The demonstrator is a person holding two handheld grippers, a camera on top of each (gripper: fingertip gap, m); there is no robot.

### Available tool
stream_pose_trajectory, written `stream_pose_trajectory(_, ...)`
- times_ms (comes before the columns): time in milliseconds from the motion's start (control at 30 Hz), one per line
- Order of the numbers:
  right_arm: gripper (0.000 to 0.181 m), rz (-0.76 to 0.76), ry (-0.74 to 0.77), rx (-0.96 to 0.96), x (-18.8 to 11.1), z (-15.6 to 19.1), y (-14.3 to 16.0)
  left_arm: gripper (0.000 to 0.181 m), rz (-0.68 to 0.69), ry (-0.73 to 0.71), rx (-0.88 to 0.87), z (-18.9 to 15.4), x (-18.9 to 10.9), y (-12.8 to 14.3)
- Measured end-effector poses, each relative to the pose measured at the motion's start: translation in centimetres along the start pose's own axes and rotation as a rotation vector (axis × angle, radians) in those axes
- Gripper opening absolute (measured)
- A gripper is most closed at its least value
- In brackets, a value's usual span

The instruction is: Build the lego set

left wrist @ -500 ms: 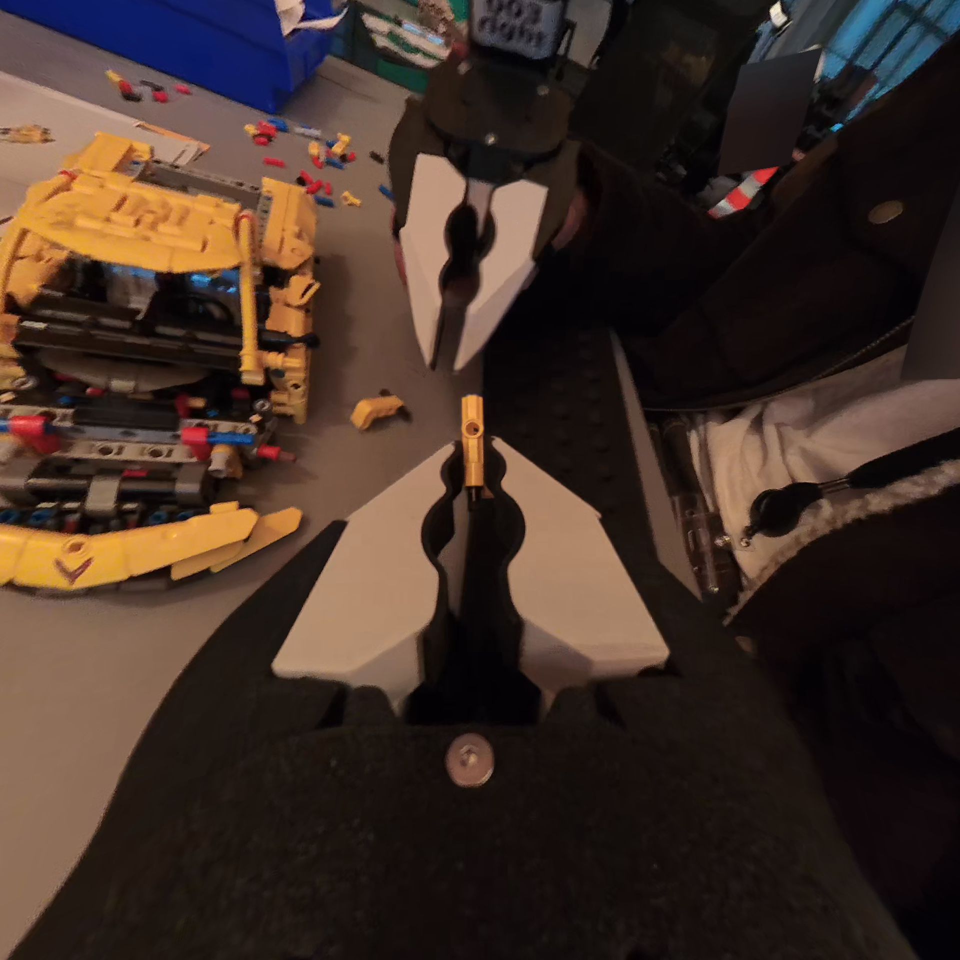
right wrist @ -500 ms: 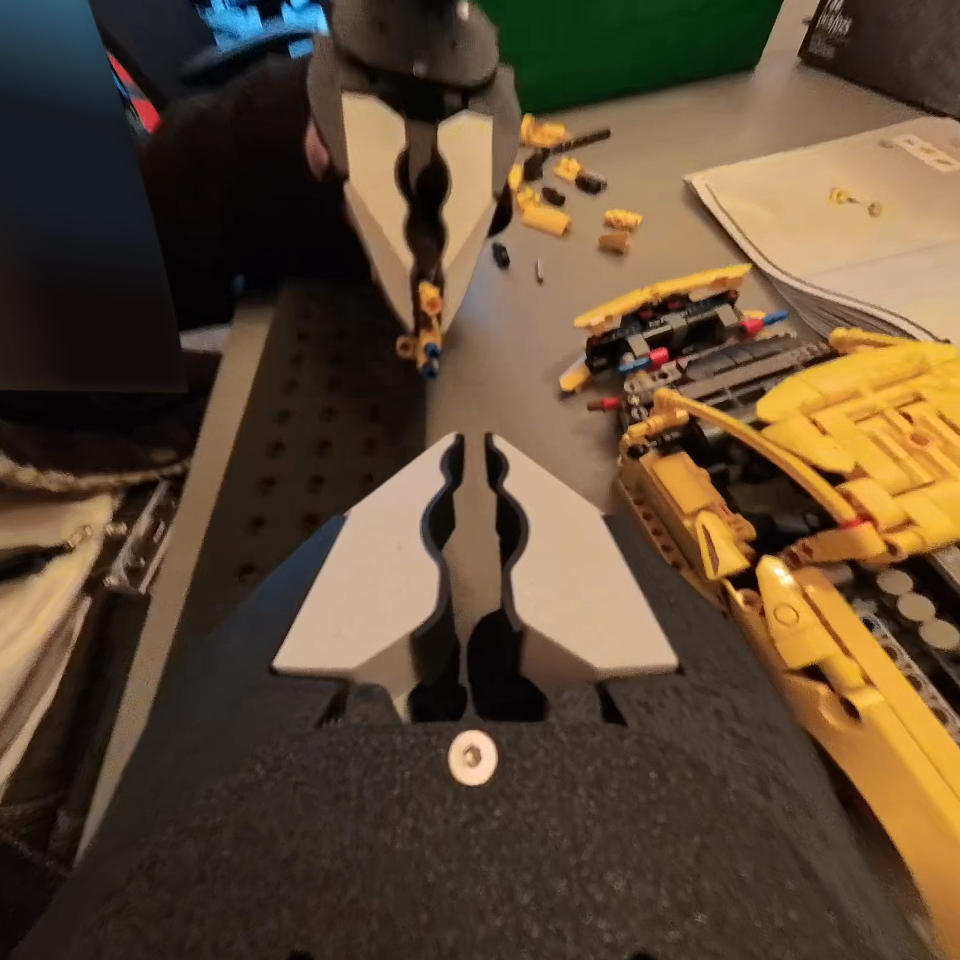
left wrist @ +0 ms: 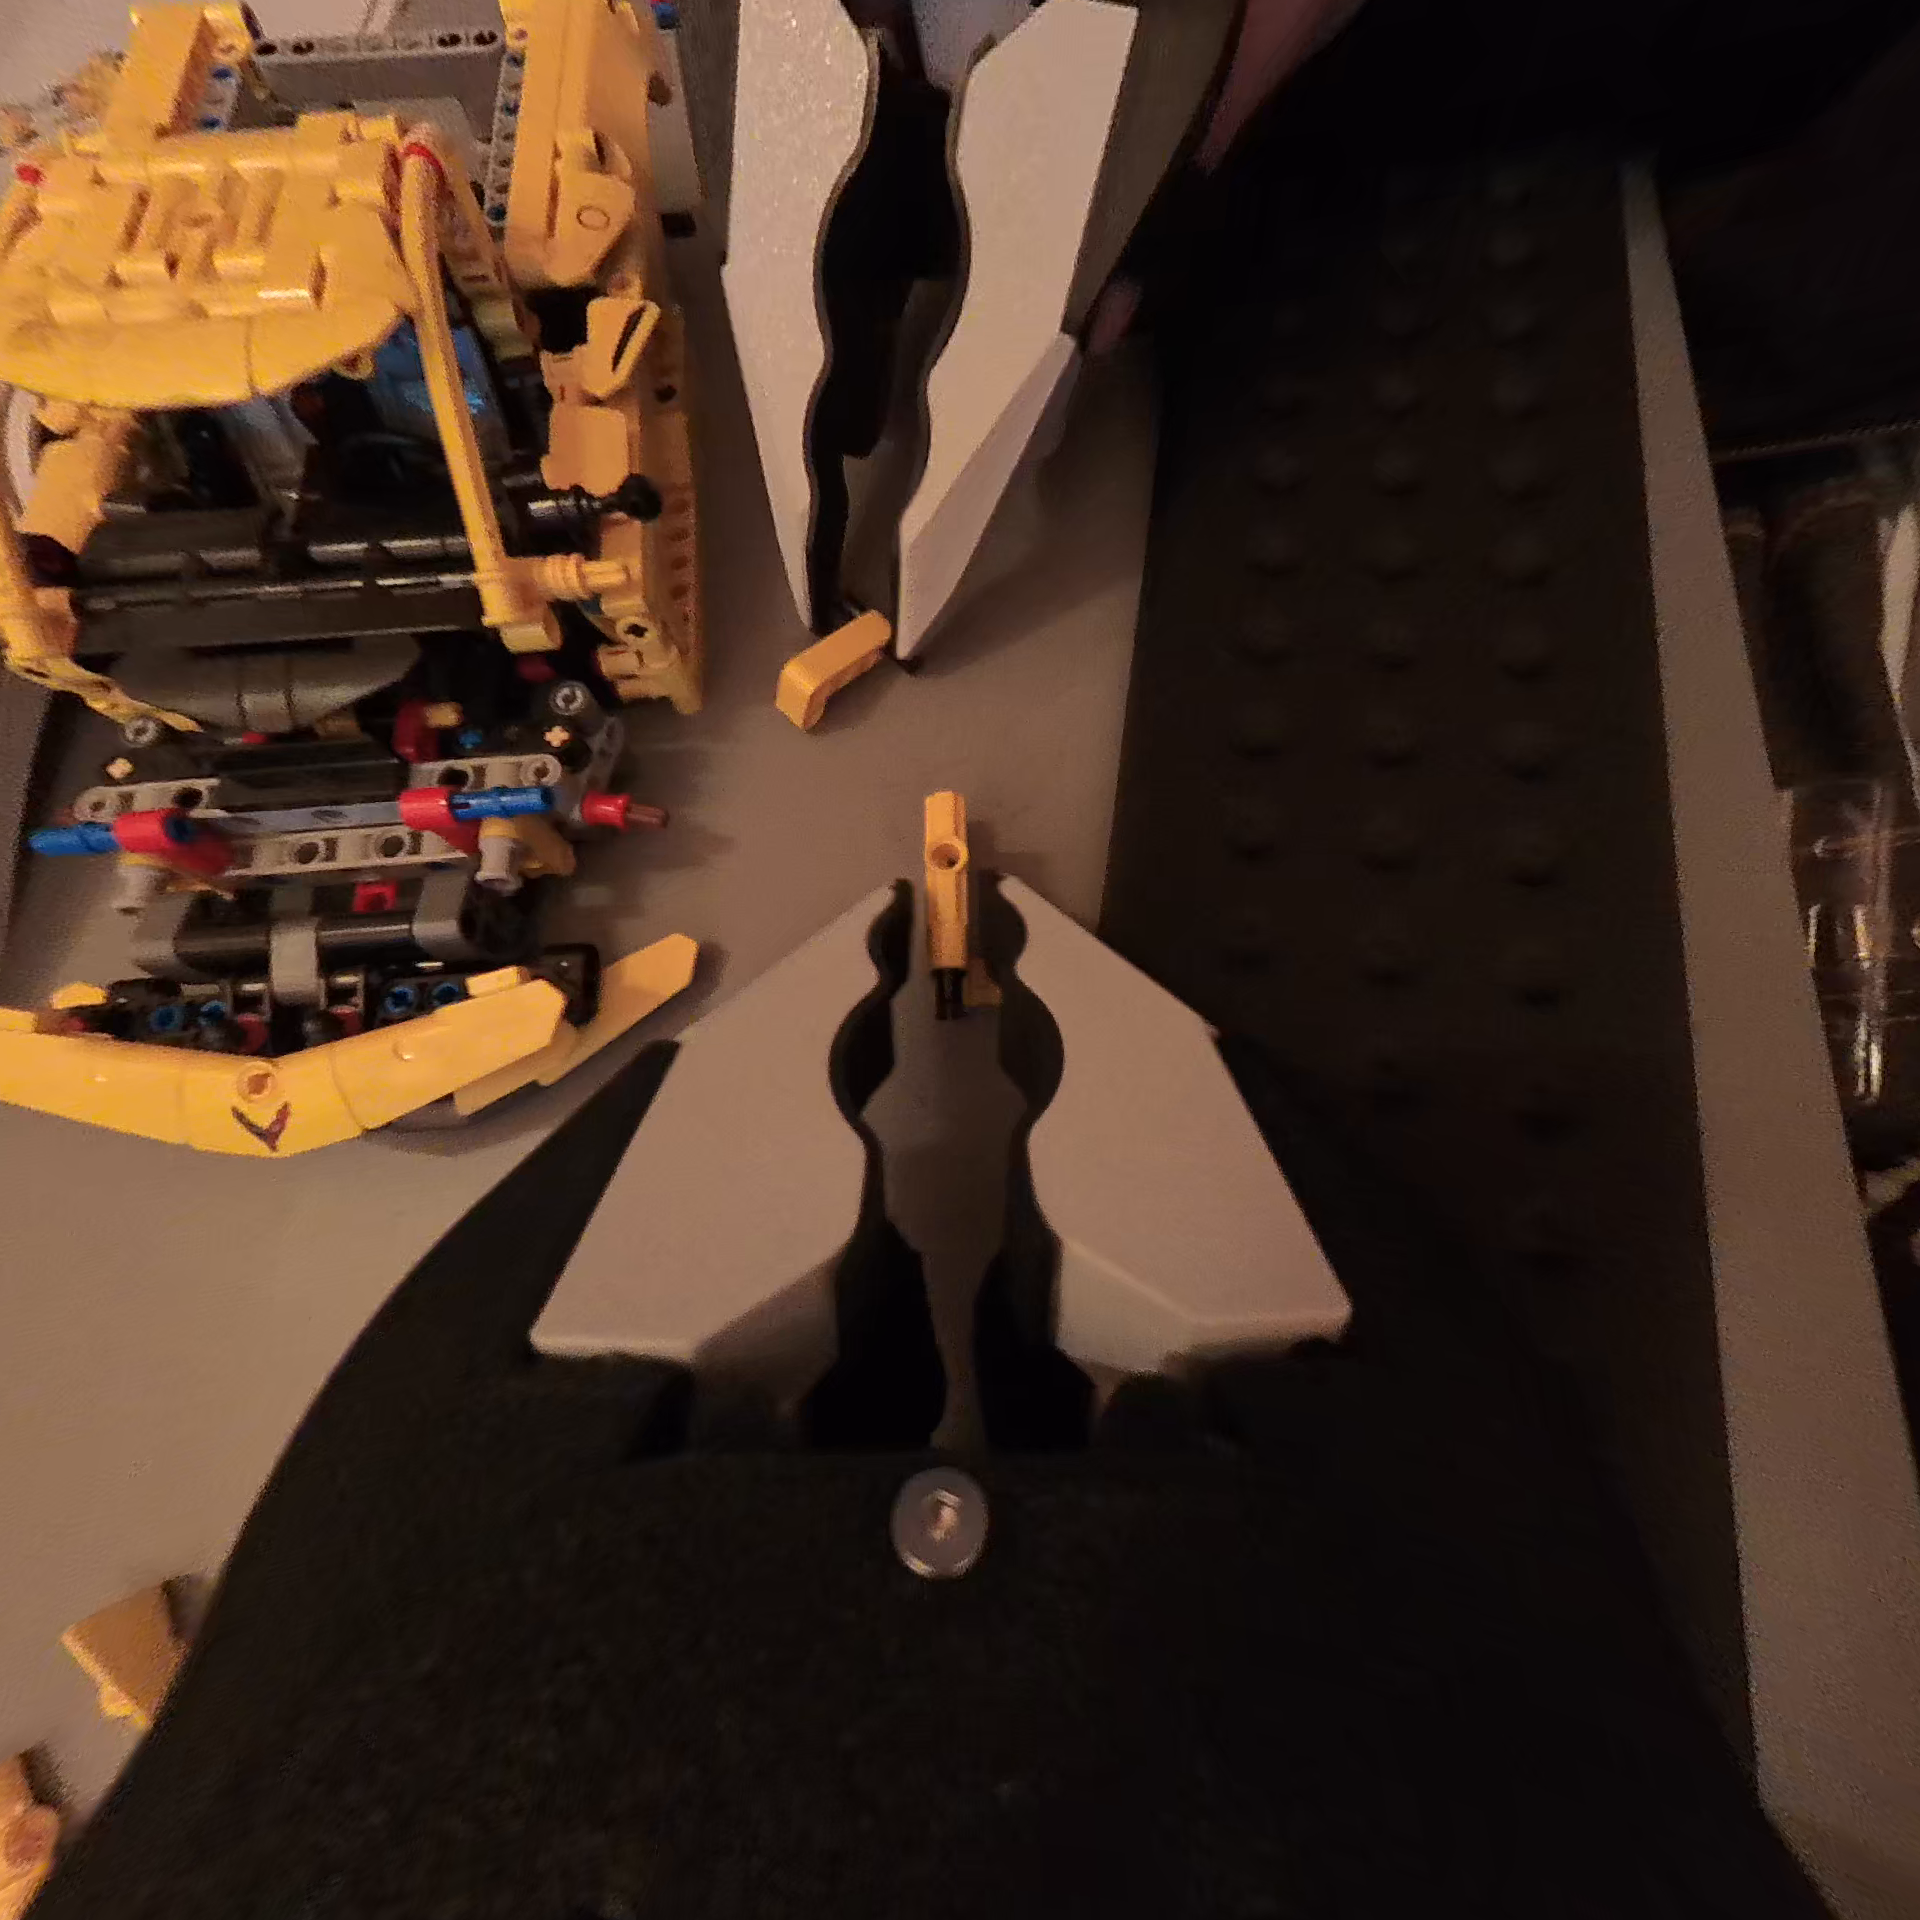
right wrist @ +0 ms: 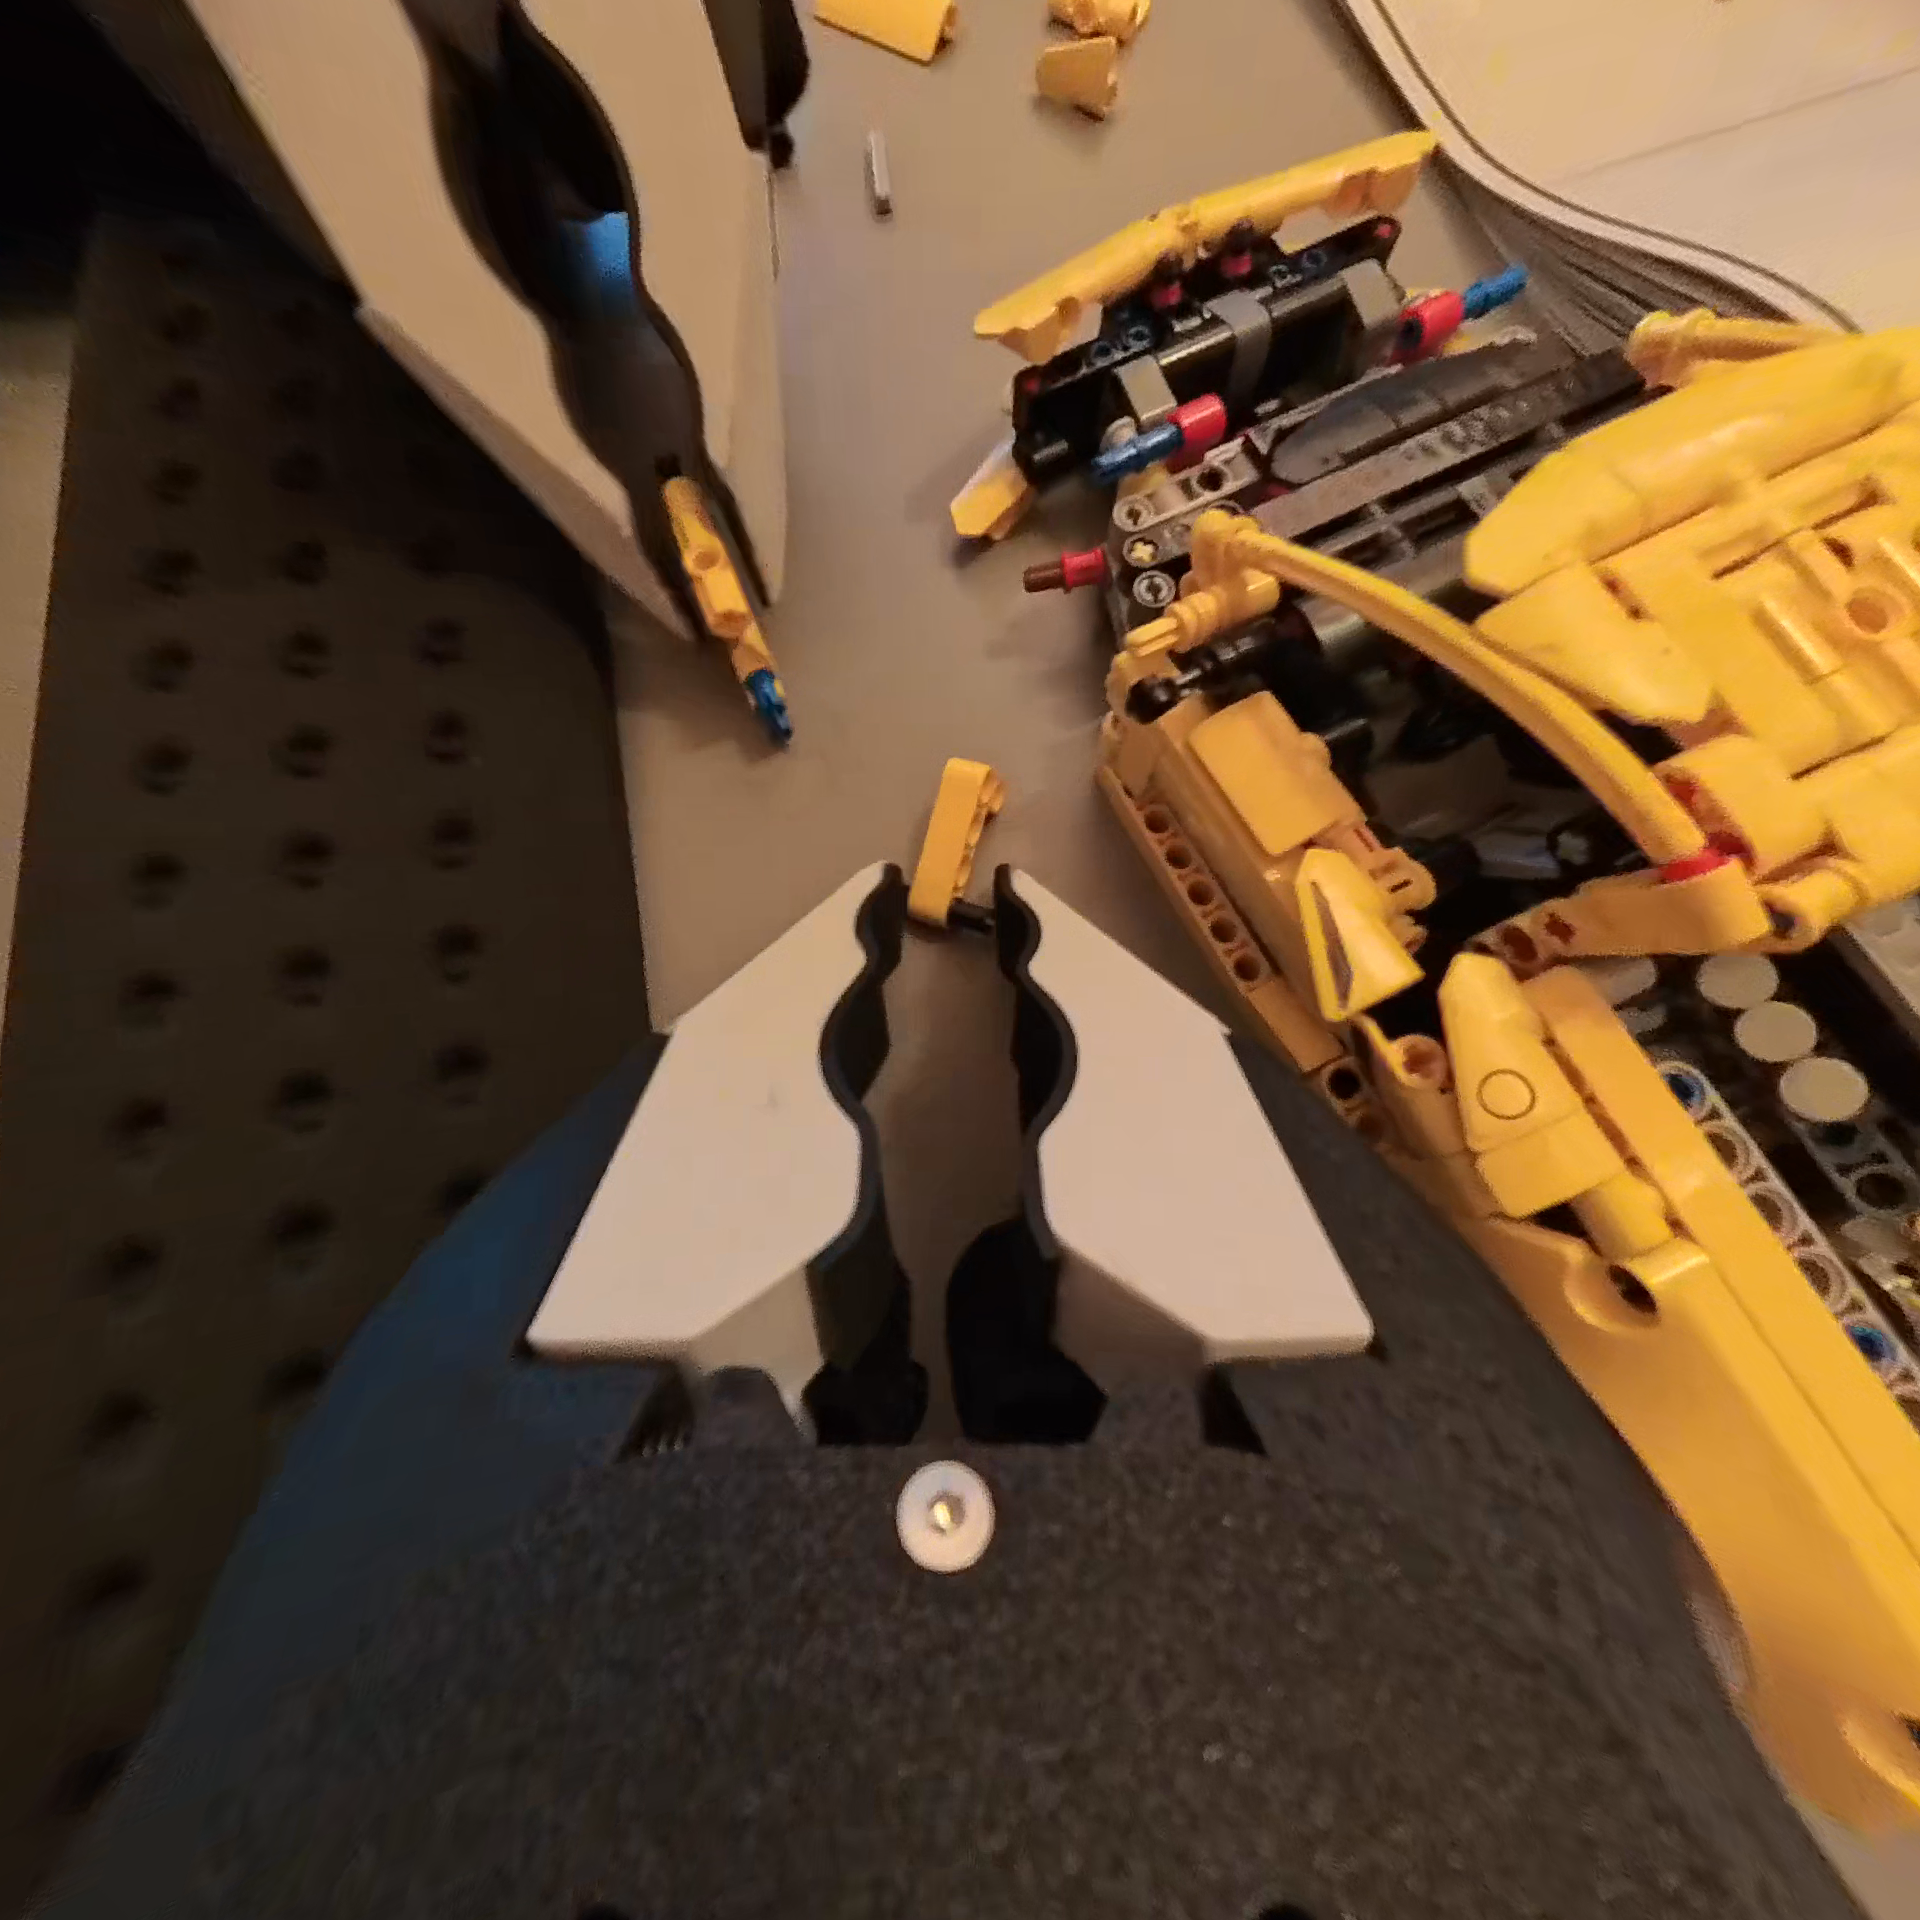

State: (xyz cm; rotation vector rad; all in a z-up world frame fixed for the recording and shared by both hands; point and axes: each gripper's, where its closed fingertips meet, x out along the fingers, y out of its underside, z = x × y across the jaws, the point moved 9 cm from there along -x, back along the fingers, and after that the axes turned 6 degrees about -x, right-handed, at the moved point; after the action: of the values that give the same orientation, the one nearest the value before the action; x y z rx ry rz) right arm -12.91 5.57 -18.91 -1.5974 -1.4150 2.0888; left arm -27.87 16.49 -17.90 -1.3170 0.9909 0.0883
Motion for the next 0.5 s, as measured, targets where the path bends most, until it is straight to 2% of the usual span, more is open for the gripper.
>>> stream_pose_trajectory(33, 0.014, 0.015, -0.01, 0.029, -0.1, -0.1, 0.0, 0.026, -0.013, -0.017, -0.001, 0.0, -0.1, -0.2)
stream_pose_trajectory(67, 0.014, 0.026, -0.039, 0.058, -0.2, -0.2, 0.0, 0.033, -0.029, -0.019, -0.012, 0.0, -0.4, -0.4)
stream_pose_trajectory(100, 0.008, 0.017, -0.069, 0.091, -0.3, -0.3, 0.0, 0.035, -0.042, -0.004, -0.02, -0.1, -0.6, -0.7)
stream_pose_trajectory(167, 0.008, -0.041, -0.124, 0.165, -0.8, -0.4, -0.2, 0.036, -0.039, -0.029, 0.009, -0.5, -0.9, -1.3)
stream_pose_trajectory(367, 0.007, -0.277, -0.395, 0.317, -2.7, 0.1, -1.5, 0.036, 0.098, -0.417, 0.438, -3.9, 0.0, -4.1)
stream_pose_trajectory(433, 0.007, -0.307, -0.491, 0.357, -2.8, 0.4, -1.7, 0.036, 0.098, -0.524, 0.558, -4.9, 0.2, -5.0)
stream_pose_trajectory(500, 0.007, -0.301, -0.539, 0.356, -2.7, 0.7, -1.8, 0.036, 0.132, -0.556, 0.616, -5.4, 0.5, -5.3)
